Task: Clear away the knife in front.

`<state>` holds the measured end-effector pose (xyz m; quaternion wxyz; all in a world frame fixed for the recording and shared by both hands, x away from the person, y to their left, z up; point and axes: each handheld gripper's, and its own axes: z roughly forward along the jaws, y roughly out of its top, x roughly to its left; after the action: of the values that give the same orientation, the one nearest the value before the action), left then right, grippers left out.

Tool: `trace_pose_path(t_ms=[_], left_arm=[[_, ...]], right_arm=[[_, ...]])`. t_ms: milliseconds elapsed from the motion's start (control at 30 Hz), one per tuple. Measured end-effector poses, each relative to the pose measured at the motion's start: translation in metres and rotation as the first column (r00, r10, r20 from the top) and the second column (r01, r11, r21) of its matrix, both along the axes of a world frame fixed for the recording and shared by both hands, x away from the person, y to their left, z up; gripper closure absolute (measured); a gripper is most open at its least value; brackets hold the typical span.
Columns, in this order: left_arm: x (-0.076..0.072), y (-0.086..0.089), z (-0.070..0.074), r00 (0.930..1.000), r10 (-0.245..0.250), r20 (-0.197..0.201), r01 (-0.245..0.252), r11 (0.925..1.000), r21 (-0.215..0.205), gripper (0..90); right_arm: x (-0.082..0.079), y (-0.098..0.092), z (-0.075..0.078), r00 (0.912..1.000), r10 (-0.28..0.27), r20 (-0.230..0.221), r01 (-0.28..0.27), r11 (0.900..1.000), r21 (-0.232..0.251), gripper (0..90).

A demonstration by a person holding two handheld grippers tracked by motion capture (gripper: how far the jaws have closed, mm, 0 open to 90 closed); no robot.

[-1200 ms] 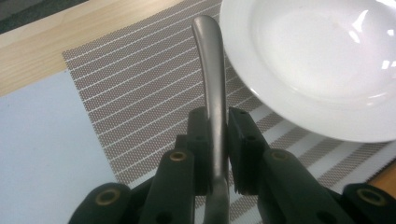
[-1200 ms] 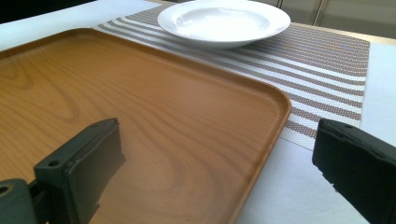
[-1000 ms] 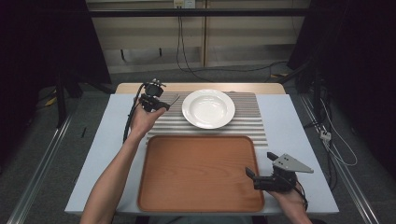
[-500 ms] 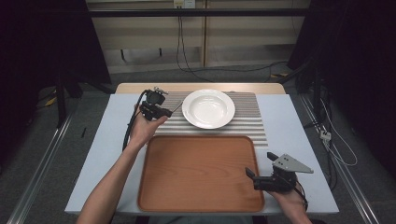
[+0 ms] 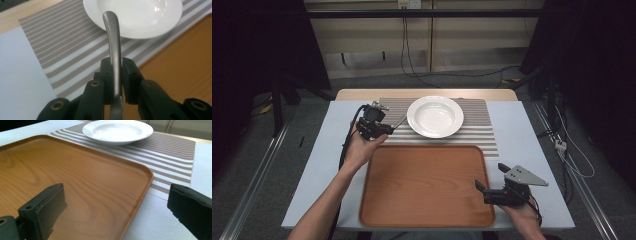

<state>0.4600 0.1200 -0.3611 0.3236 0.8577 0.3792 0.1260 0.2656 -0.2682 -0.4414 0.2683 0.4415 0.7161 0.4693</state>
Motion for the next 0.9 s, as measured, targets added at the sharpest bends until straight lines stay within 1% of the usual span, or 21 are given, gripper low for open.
trace_pose_path(t_ms=[67,100,200,233,267,300,400,433,467,500,533,600,633,667,833,867,900], left_arm=[[-0.006,-0.001,-0.002,1.0,-0.007,0.003,0.007,0.9999,0.012,80.2],[-0.012,-0.002,-0.003,0.9999,-0.016,0.004,0.016,0.9996,0.023,80.2],[-0.019,-0.001,-0.004,0.9998,-0.02,0.005,0.019,0.9996,0.021,80.2],[-0.019,-0.001,-0.004,0.9998,-0.02,0.005,0.019,0.9996,0.021,80.2],[-0.022,-0.001,-0.004,0.9998,-0.016,0.007,0.016,0.9996,0.024,80.2],[-0.025,-0.001,-0.004,0.9998,-0.018,0.009,0.017,0.9992,0.037,80.2],[-0.033,-0.001,-0.008,0.9999,-0.016,0.001,0.016,0.9989,0.045,80.2],[-0.038,-0.001,-0.011,0.9999,-0.014,-0.005,0.014,0.9987,0.048,80.3],[-0.038,-0.001,-0.011,0.9999,-0.014,-0.005,0.014,0.9987,0.048,80.2],[-0.042,0.0,-0.013,0.9999,-0.016,-0.006,0.016,0.9986,0.051,80.2],[-0.042,0.0,-0.013,0.9999,-0.016,-0.006,0.016,0.9986,0.051,80.3],[-0.049,0.0,-0.015,0.9997,-0.025,-0.004,0.025,0.998,0.057,80.2],[-0.049,0.0,-0.015,0.9997,-0.025,-0.004,0.025,0.998,0.057,80.2],[-0.054,0.0,-0.017,0.9996,-0.028,-0.001,0.028,0.9985,0.047,80.2],[-0.062,-0.003,-0.021,0.9993,-0.037,-0.007,0.037,0.998,0.052,80.2],[-0.064,-0.004,-0.023,0.9995,-0.031,-0.004,0.031,0.9983,0.048,80.2],[-0.066,-0.005,-0.023,0.9993,-0.038,-0.006,0.038,0.9976,0.058,80.2]], right_arm=[[0.0,0.001,0.0,1.0,0.0,-0.003,0.0,1.0,-0.004,1.6],[0.001,0.001,0.0,1.0,0.0,-0.003,0.0,1.0,-0.004,1.6],[0.001,0.002,-0.001,1.0,0.003,-0.003,-0.003,1.0,-0.005,1.6],[0.001,0.002,-0.001,1.0,0.003,-0.003,-0.003,1.0,-0.005,1.6],[0.001,0.002,-0.001,1.0,0.004,-0.004,-0.004,1.0,-0.006,1.6],[0.001,0.003,-0.001,1.0,0.004,-0.004,-0.004,1.0,-0.008,1.6],[0.001,0.003,0.0,1.0,0.0,-0.004,-0.001,1.0,-0.009,1.6],[0.001,0.002,0.0,1.0,0.0,-0.004,0.0,1.0,-0.008,1.6],[0.001,0.002,0.0,1.0,0.0,-0.004,0.0,1.0,-0.008,1.6],[0.0,0.002,0.0,1.0,0.0,-0.002,0.0,1.0,-0.009,1.6],[0.0,0.002,0.0,1.0,0.0,-0.002,0.0,1.0,-0.009,1.6],[0.0,0.003,0.0,1.0,0.001,-0.003,-0.001,1.0,-0.007,1.6],[0.0,0.003,0.0,1.0,-0.001,-0.003,0.001,1.0,-0.006,1.6],[0.0,0.003,0.0,1.0,-0.002,-0.004,0.002,1.0,-0.006,1.6],[0.0,0.003,0.0,1.0,0.0,-0.002,0.0,1.0,-0.008,1.6],[0.0,0.003,0.0,1.0,0.0,-0.002,0.0,1.0,-0.008,1.6],[-0.001,0.003,0.0,1.0,-0.001,0.0,0.001,1.0,-0.007,1.6]])
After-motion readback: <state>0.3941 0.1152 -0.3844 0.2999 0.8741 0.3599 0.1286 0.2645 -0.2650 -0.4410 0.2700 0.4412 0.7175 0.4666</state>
